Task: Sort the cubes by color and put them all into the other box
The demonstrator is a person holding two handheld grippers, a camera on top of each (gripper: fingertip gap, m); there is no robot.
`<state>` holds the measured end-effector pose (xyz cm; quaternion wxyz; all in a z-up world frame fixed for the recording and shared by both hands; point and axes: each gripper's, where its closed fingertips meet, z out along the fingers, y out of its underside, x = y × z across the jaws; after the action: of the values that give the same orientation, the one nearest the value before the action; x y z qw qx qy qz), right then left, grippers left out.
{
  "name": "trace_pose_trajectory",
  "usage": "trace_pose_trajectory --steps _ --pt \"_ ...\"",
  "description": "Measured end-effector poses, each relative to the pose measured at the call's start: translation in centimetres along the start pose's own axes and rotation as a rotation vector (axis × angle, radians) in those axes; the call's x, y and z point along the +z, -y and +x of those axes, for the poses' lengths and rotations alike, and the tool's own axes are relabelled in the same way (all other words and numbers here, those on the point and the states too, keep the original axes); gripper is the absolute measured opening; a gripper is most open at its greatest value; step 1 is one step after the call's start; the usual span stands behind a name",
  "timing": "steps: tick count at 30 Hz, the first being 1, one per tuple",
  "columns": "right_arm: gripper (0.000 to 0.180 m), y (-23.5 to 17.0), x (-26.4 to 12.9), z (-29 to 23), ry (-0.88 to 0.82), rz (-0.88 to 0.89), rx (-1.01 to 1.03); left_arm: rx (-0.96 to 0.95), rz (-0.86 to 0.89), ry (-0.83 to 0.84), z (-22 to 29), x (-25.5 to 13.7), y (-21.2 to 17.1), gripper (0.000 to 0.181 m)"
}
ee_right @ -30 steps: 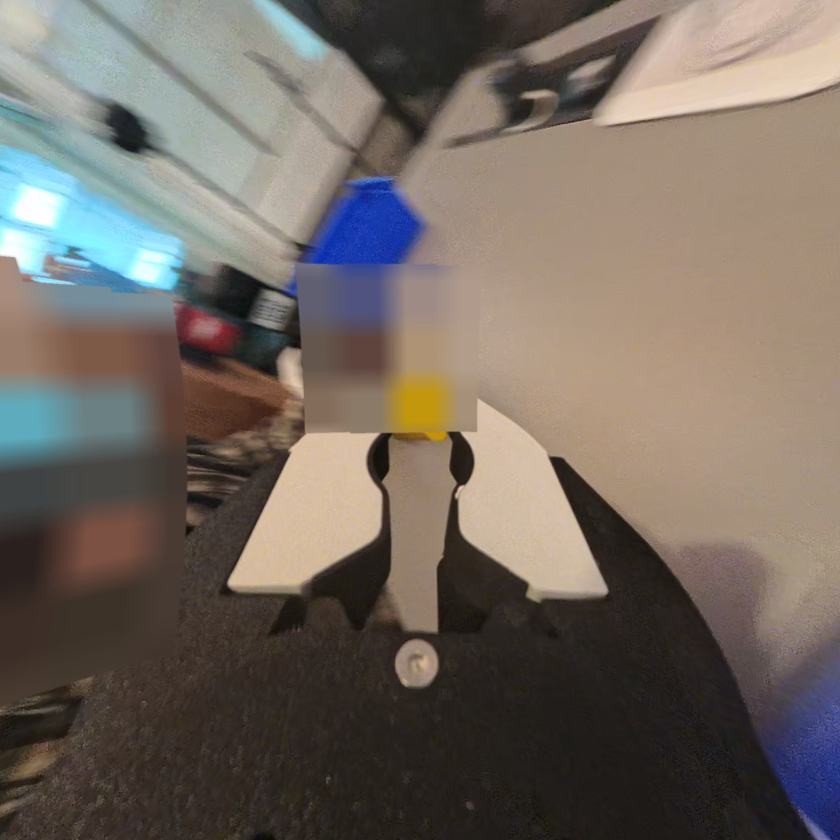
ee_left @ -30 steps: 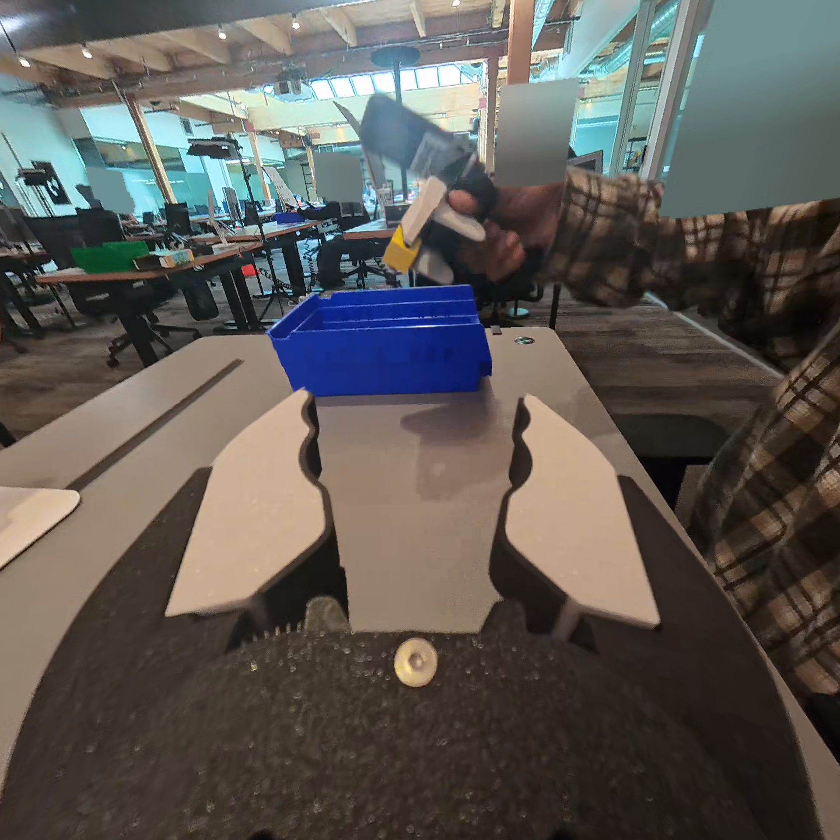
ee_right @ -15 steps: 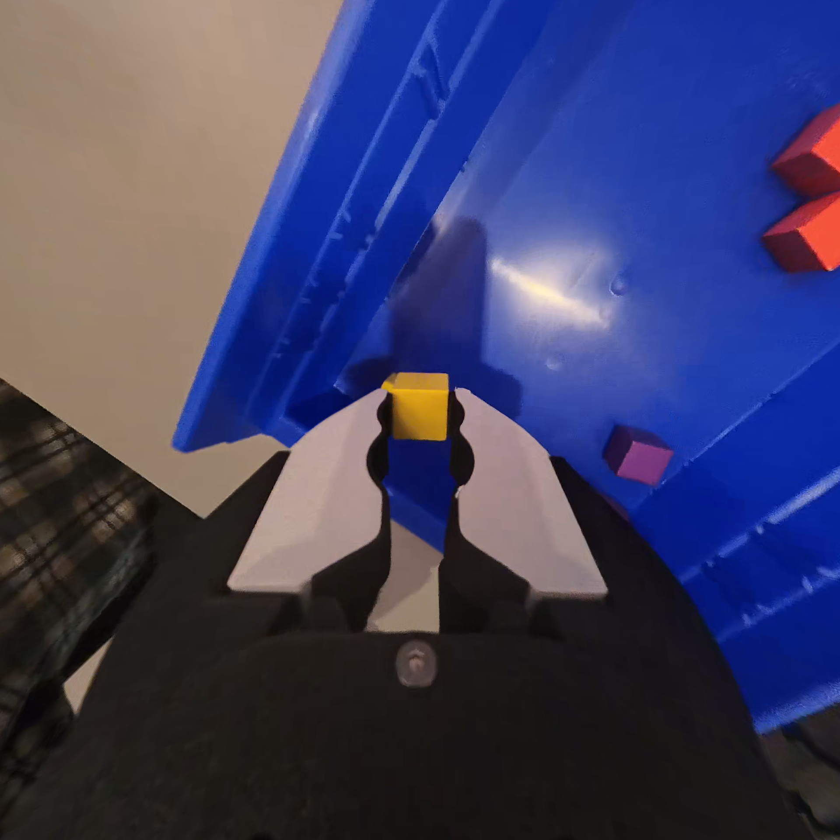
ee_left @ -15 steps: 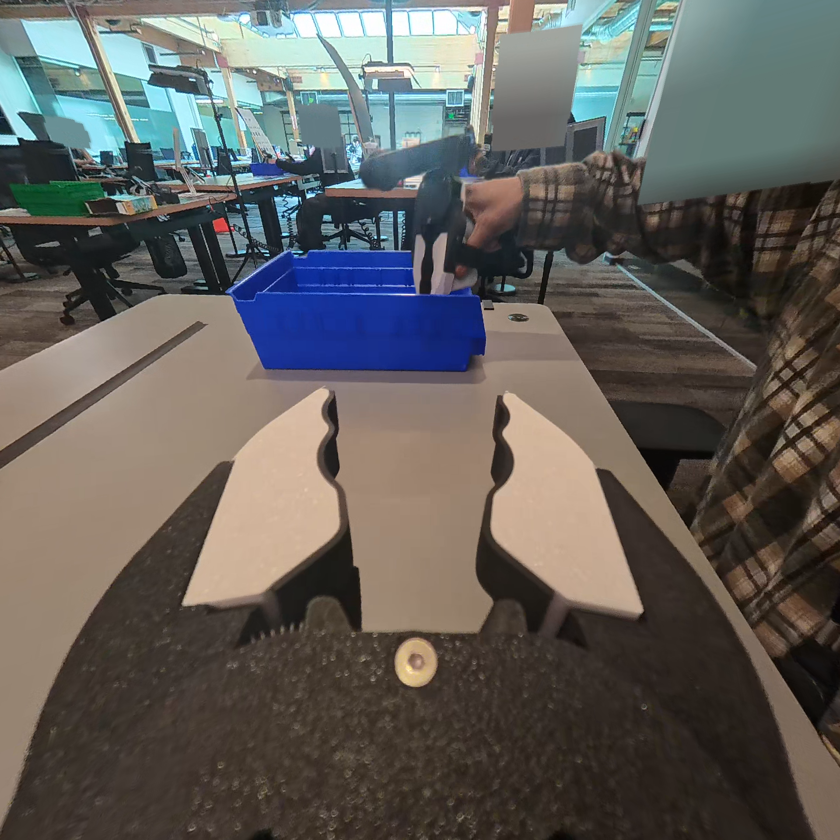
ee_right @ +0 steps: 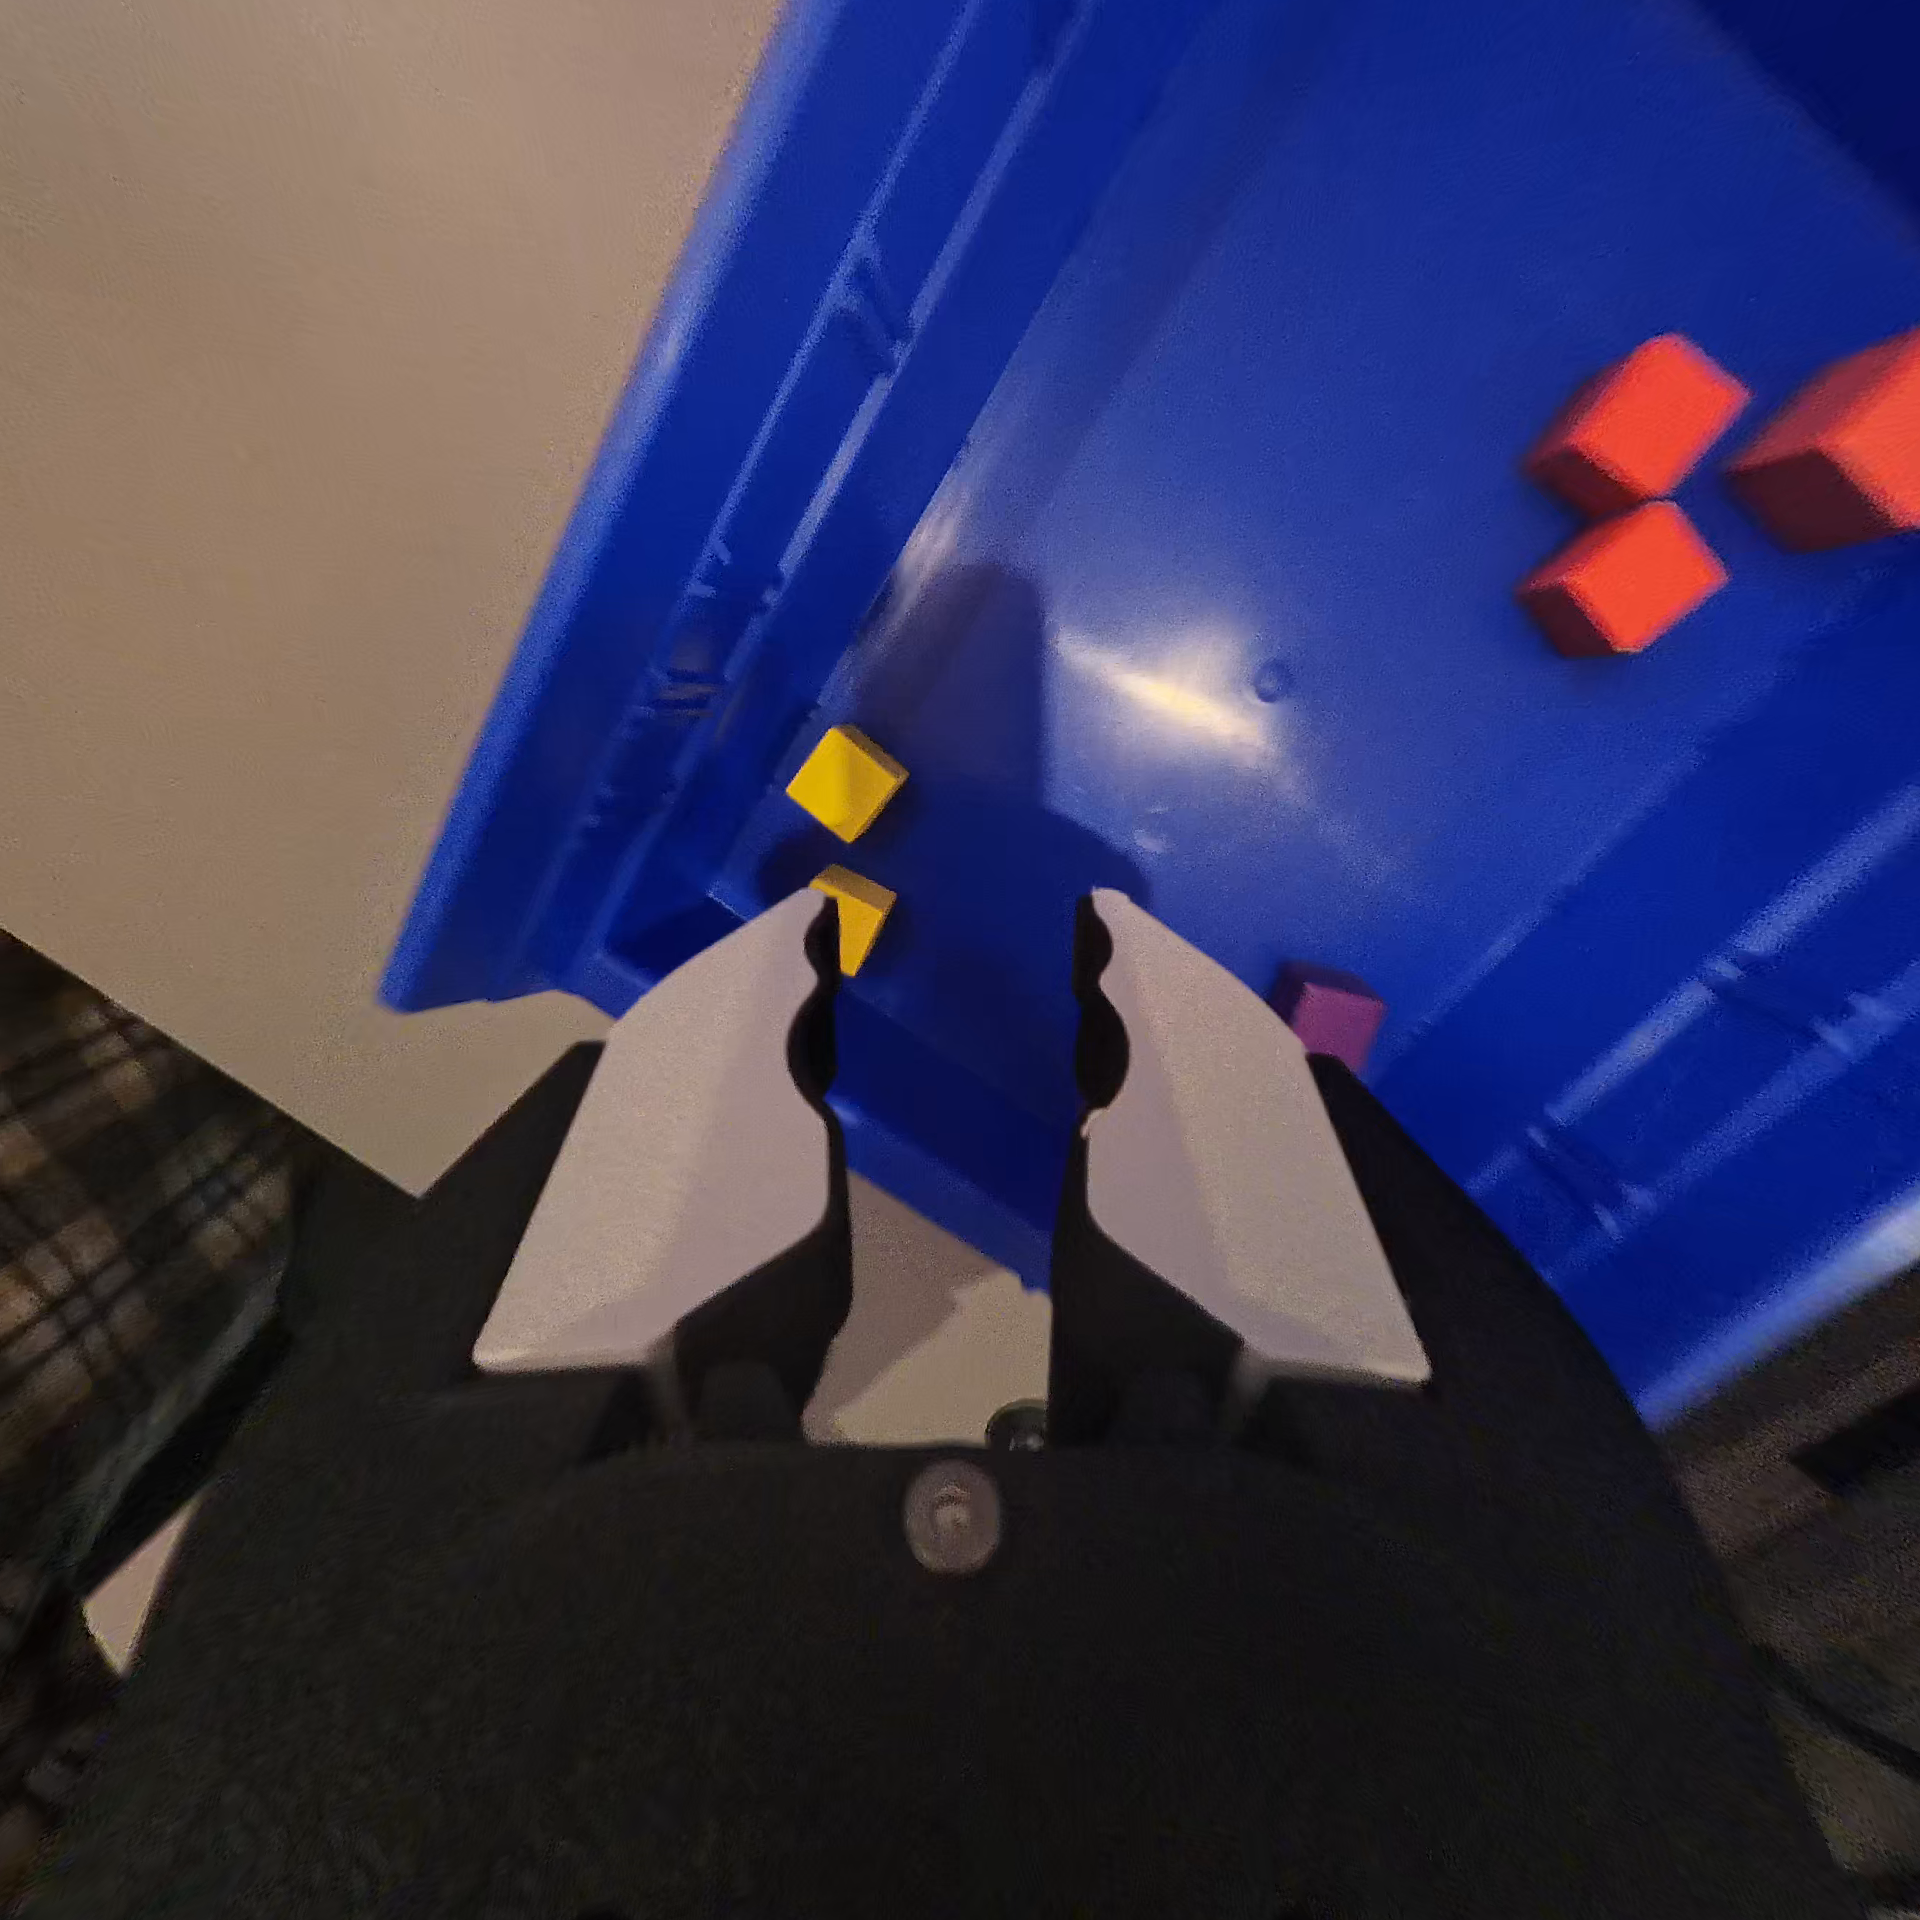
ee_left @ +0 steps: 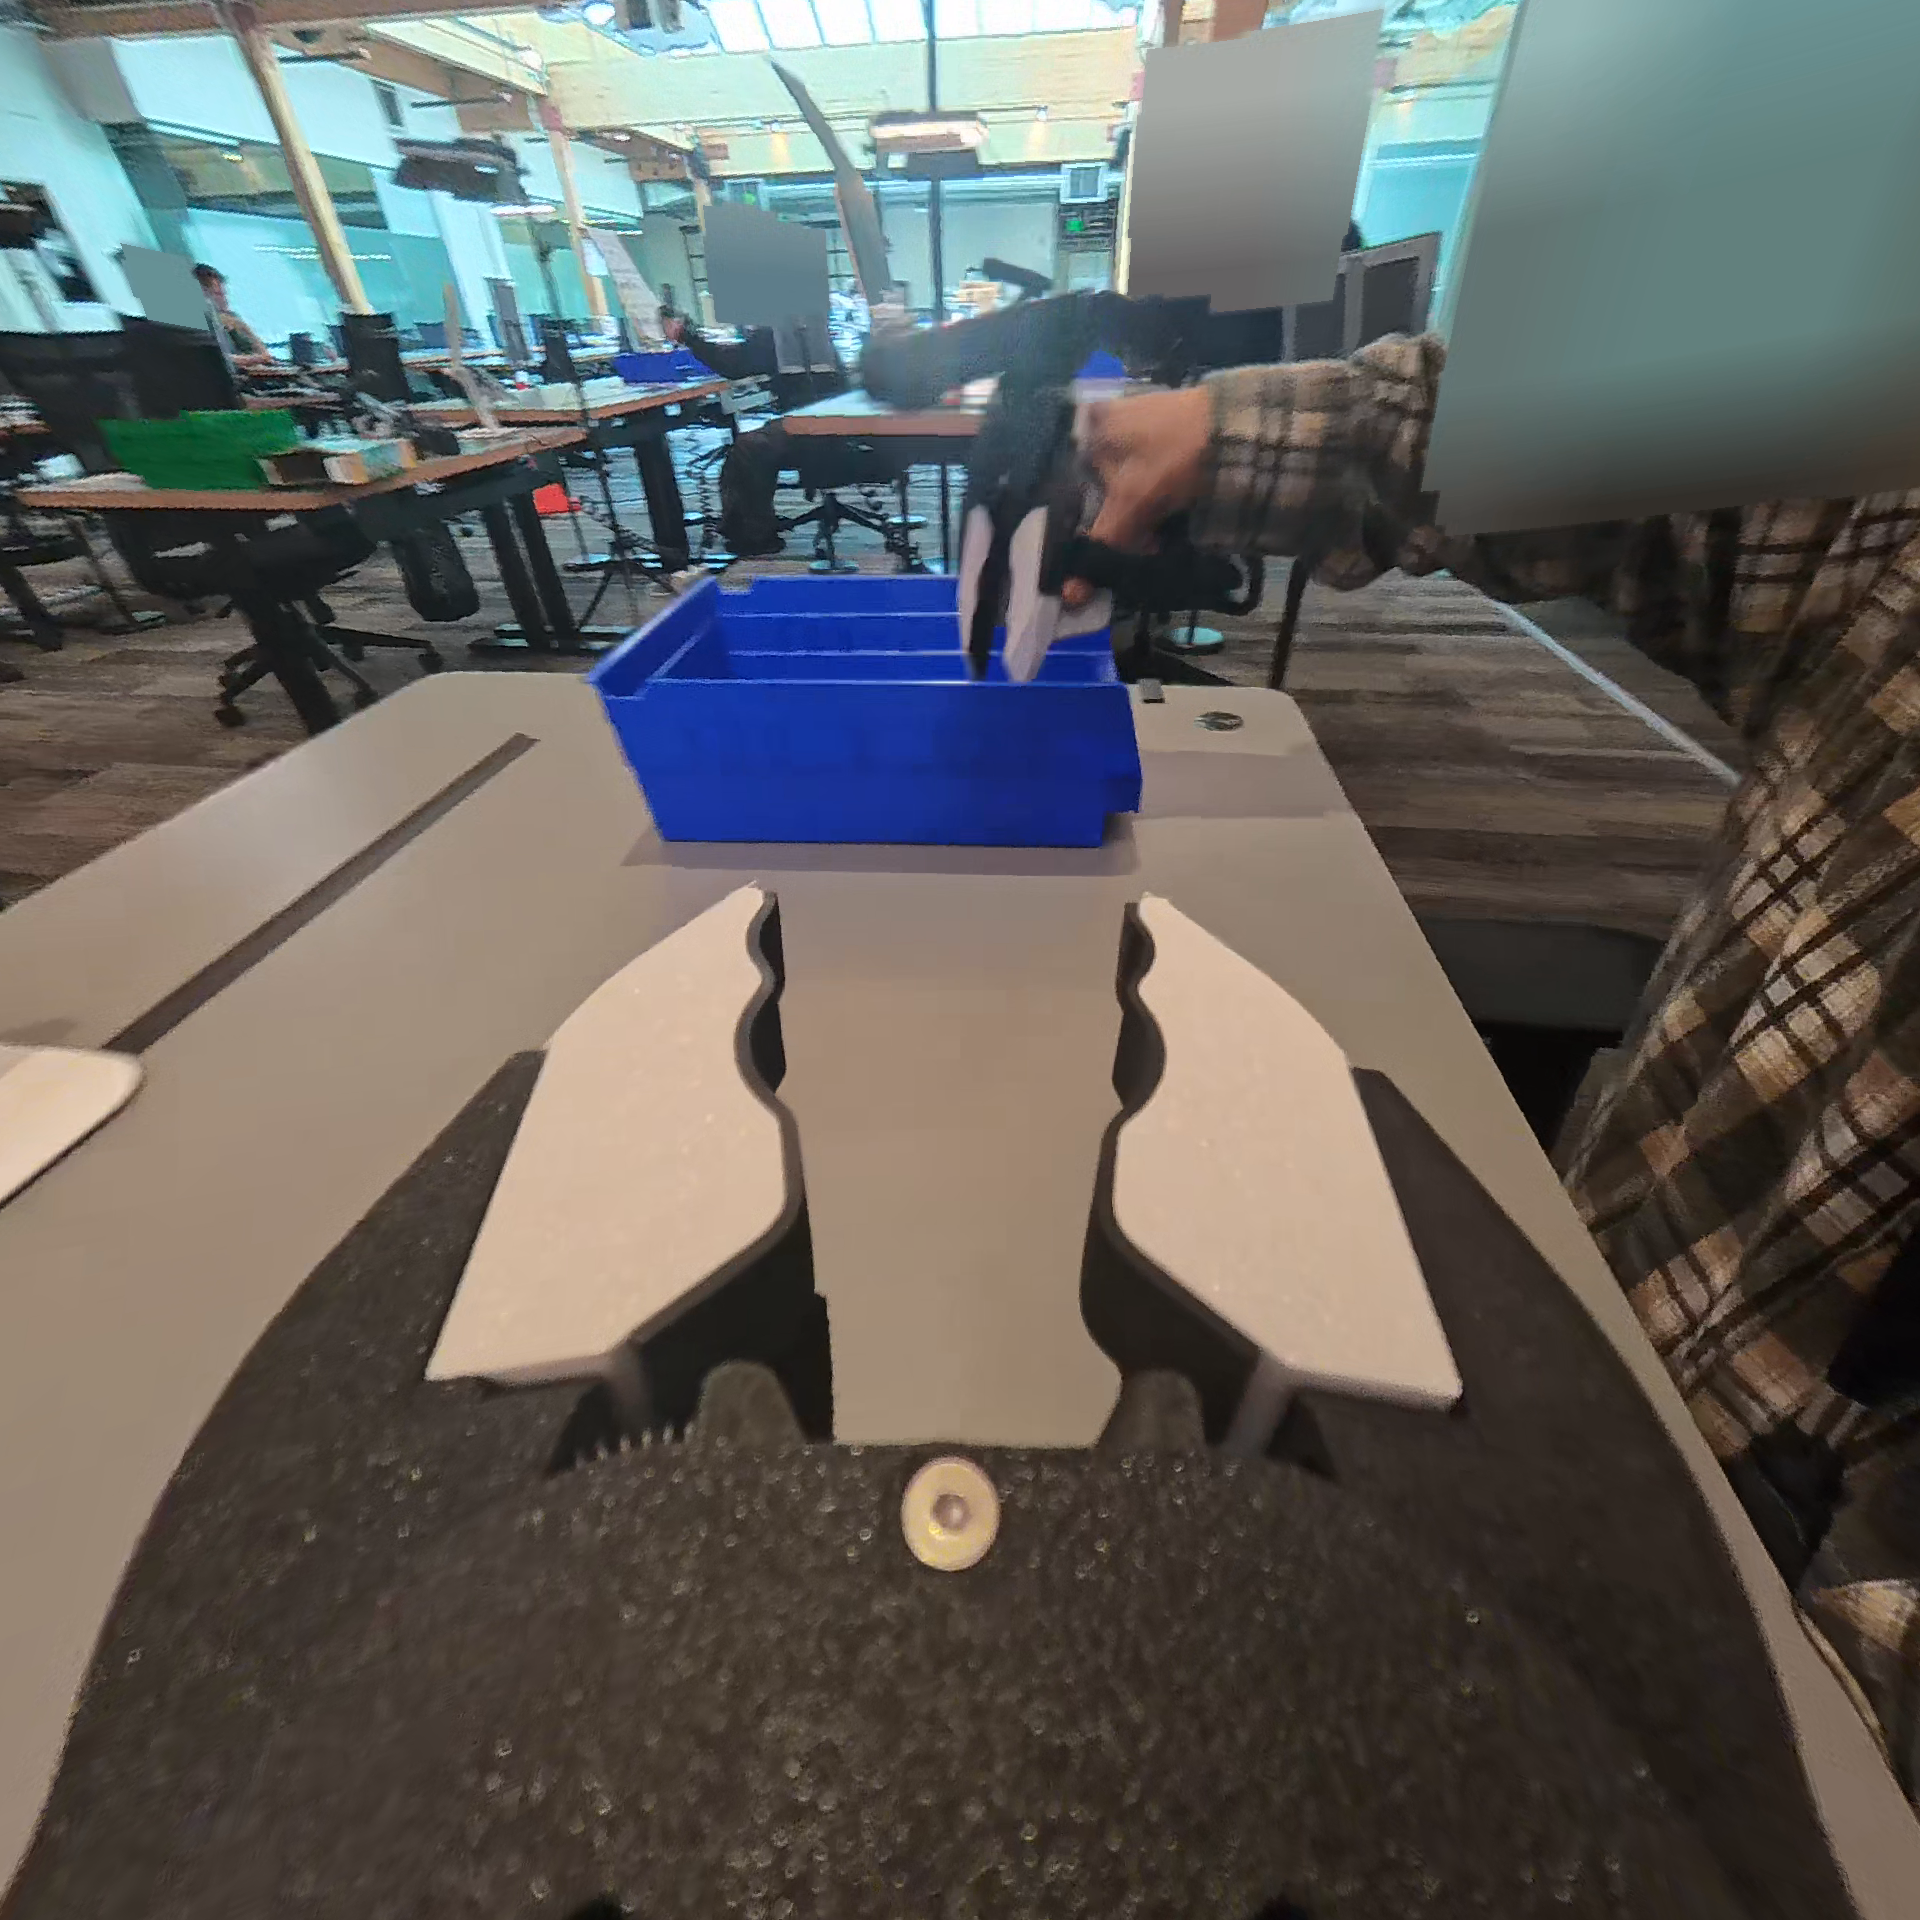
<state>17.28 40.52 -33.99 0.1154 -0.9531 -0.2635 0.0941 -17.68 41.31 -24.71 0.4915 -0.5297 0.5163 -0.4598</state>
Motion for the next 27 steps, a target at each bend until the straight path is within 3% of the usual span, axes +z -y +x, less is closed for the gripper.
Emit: trace_pose_trajectory --steps 3,7,13,16,20,27 --pt "0.041 1.8 -5.3 -1.5 -0.02 0.197 0.039 0.019 -0.049 0.126 -2.0 -4.7 1.1 0.061" --pt "0.042 3.3 -9.7 -7.1 0.008 0.392 0.012 0.069 -0.233 0.431 -6.9 -15.2 2.3 0.06" --pt "0.044 6.9 -8.3 -17.9 0.241 0.628 -0.145 0.008 -0.641 0.777 -12.9 -33.7 0.7 0.066" --pt "0.045 9.1 -5.5 -22.6 0.409 0.717 -0.175 -0.115 -0.784 0.858 -14.6 -39.8 -2.7 0.068" --pt "0.048 12.0 -2.1 -27.0 0.497 0.796 -0.199 -0.308 -0.92 0.848 -14.9 -43.3 -9.2 0.075" --pt "0.054 14.1 1.6 -32.1 0.645 0.705 -0.204 -0.271 -1.063 0.627 -15.4 -43.6 -16.6 0.072"
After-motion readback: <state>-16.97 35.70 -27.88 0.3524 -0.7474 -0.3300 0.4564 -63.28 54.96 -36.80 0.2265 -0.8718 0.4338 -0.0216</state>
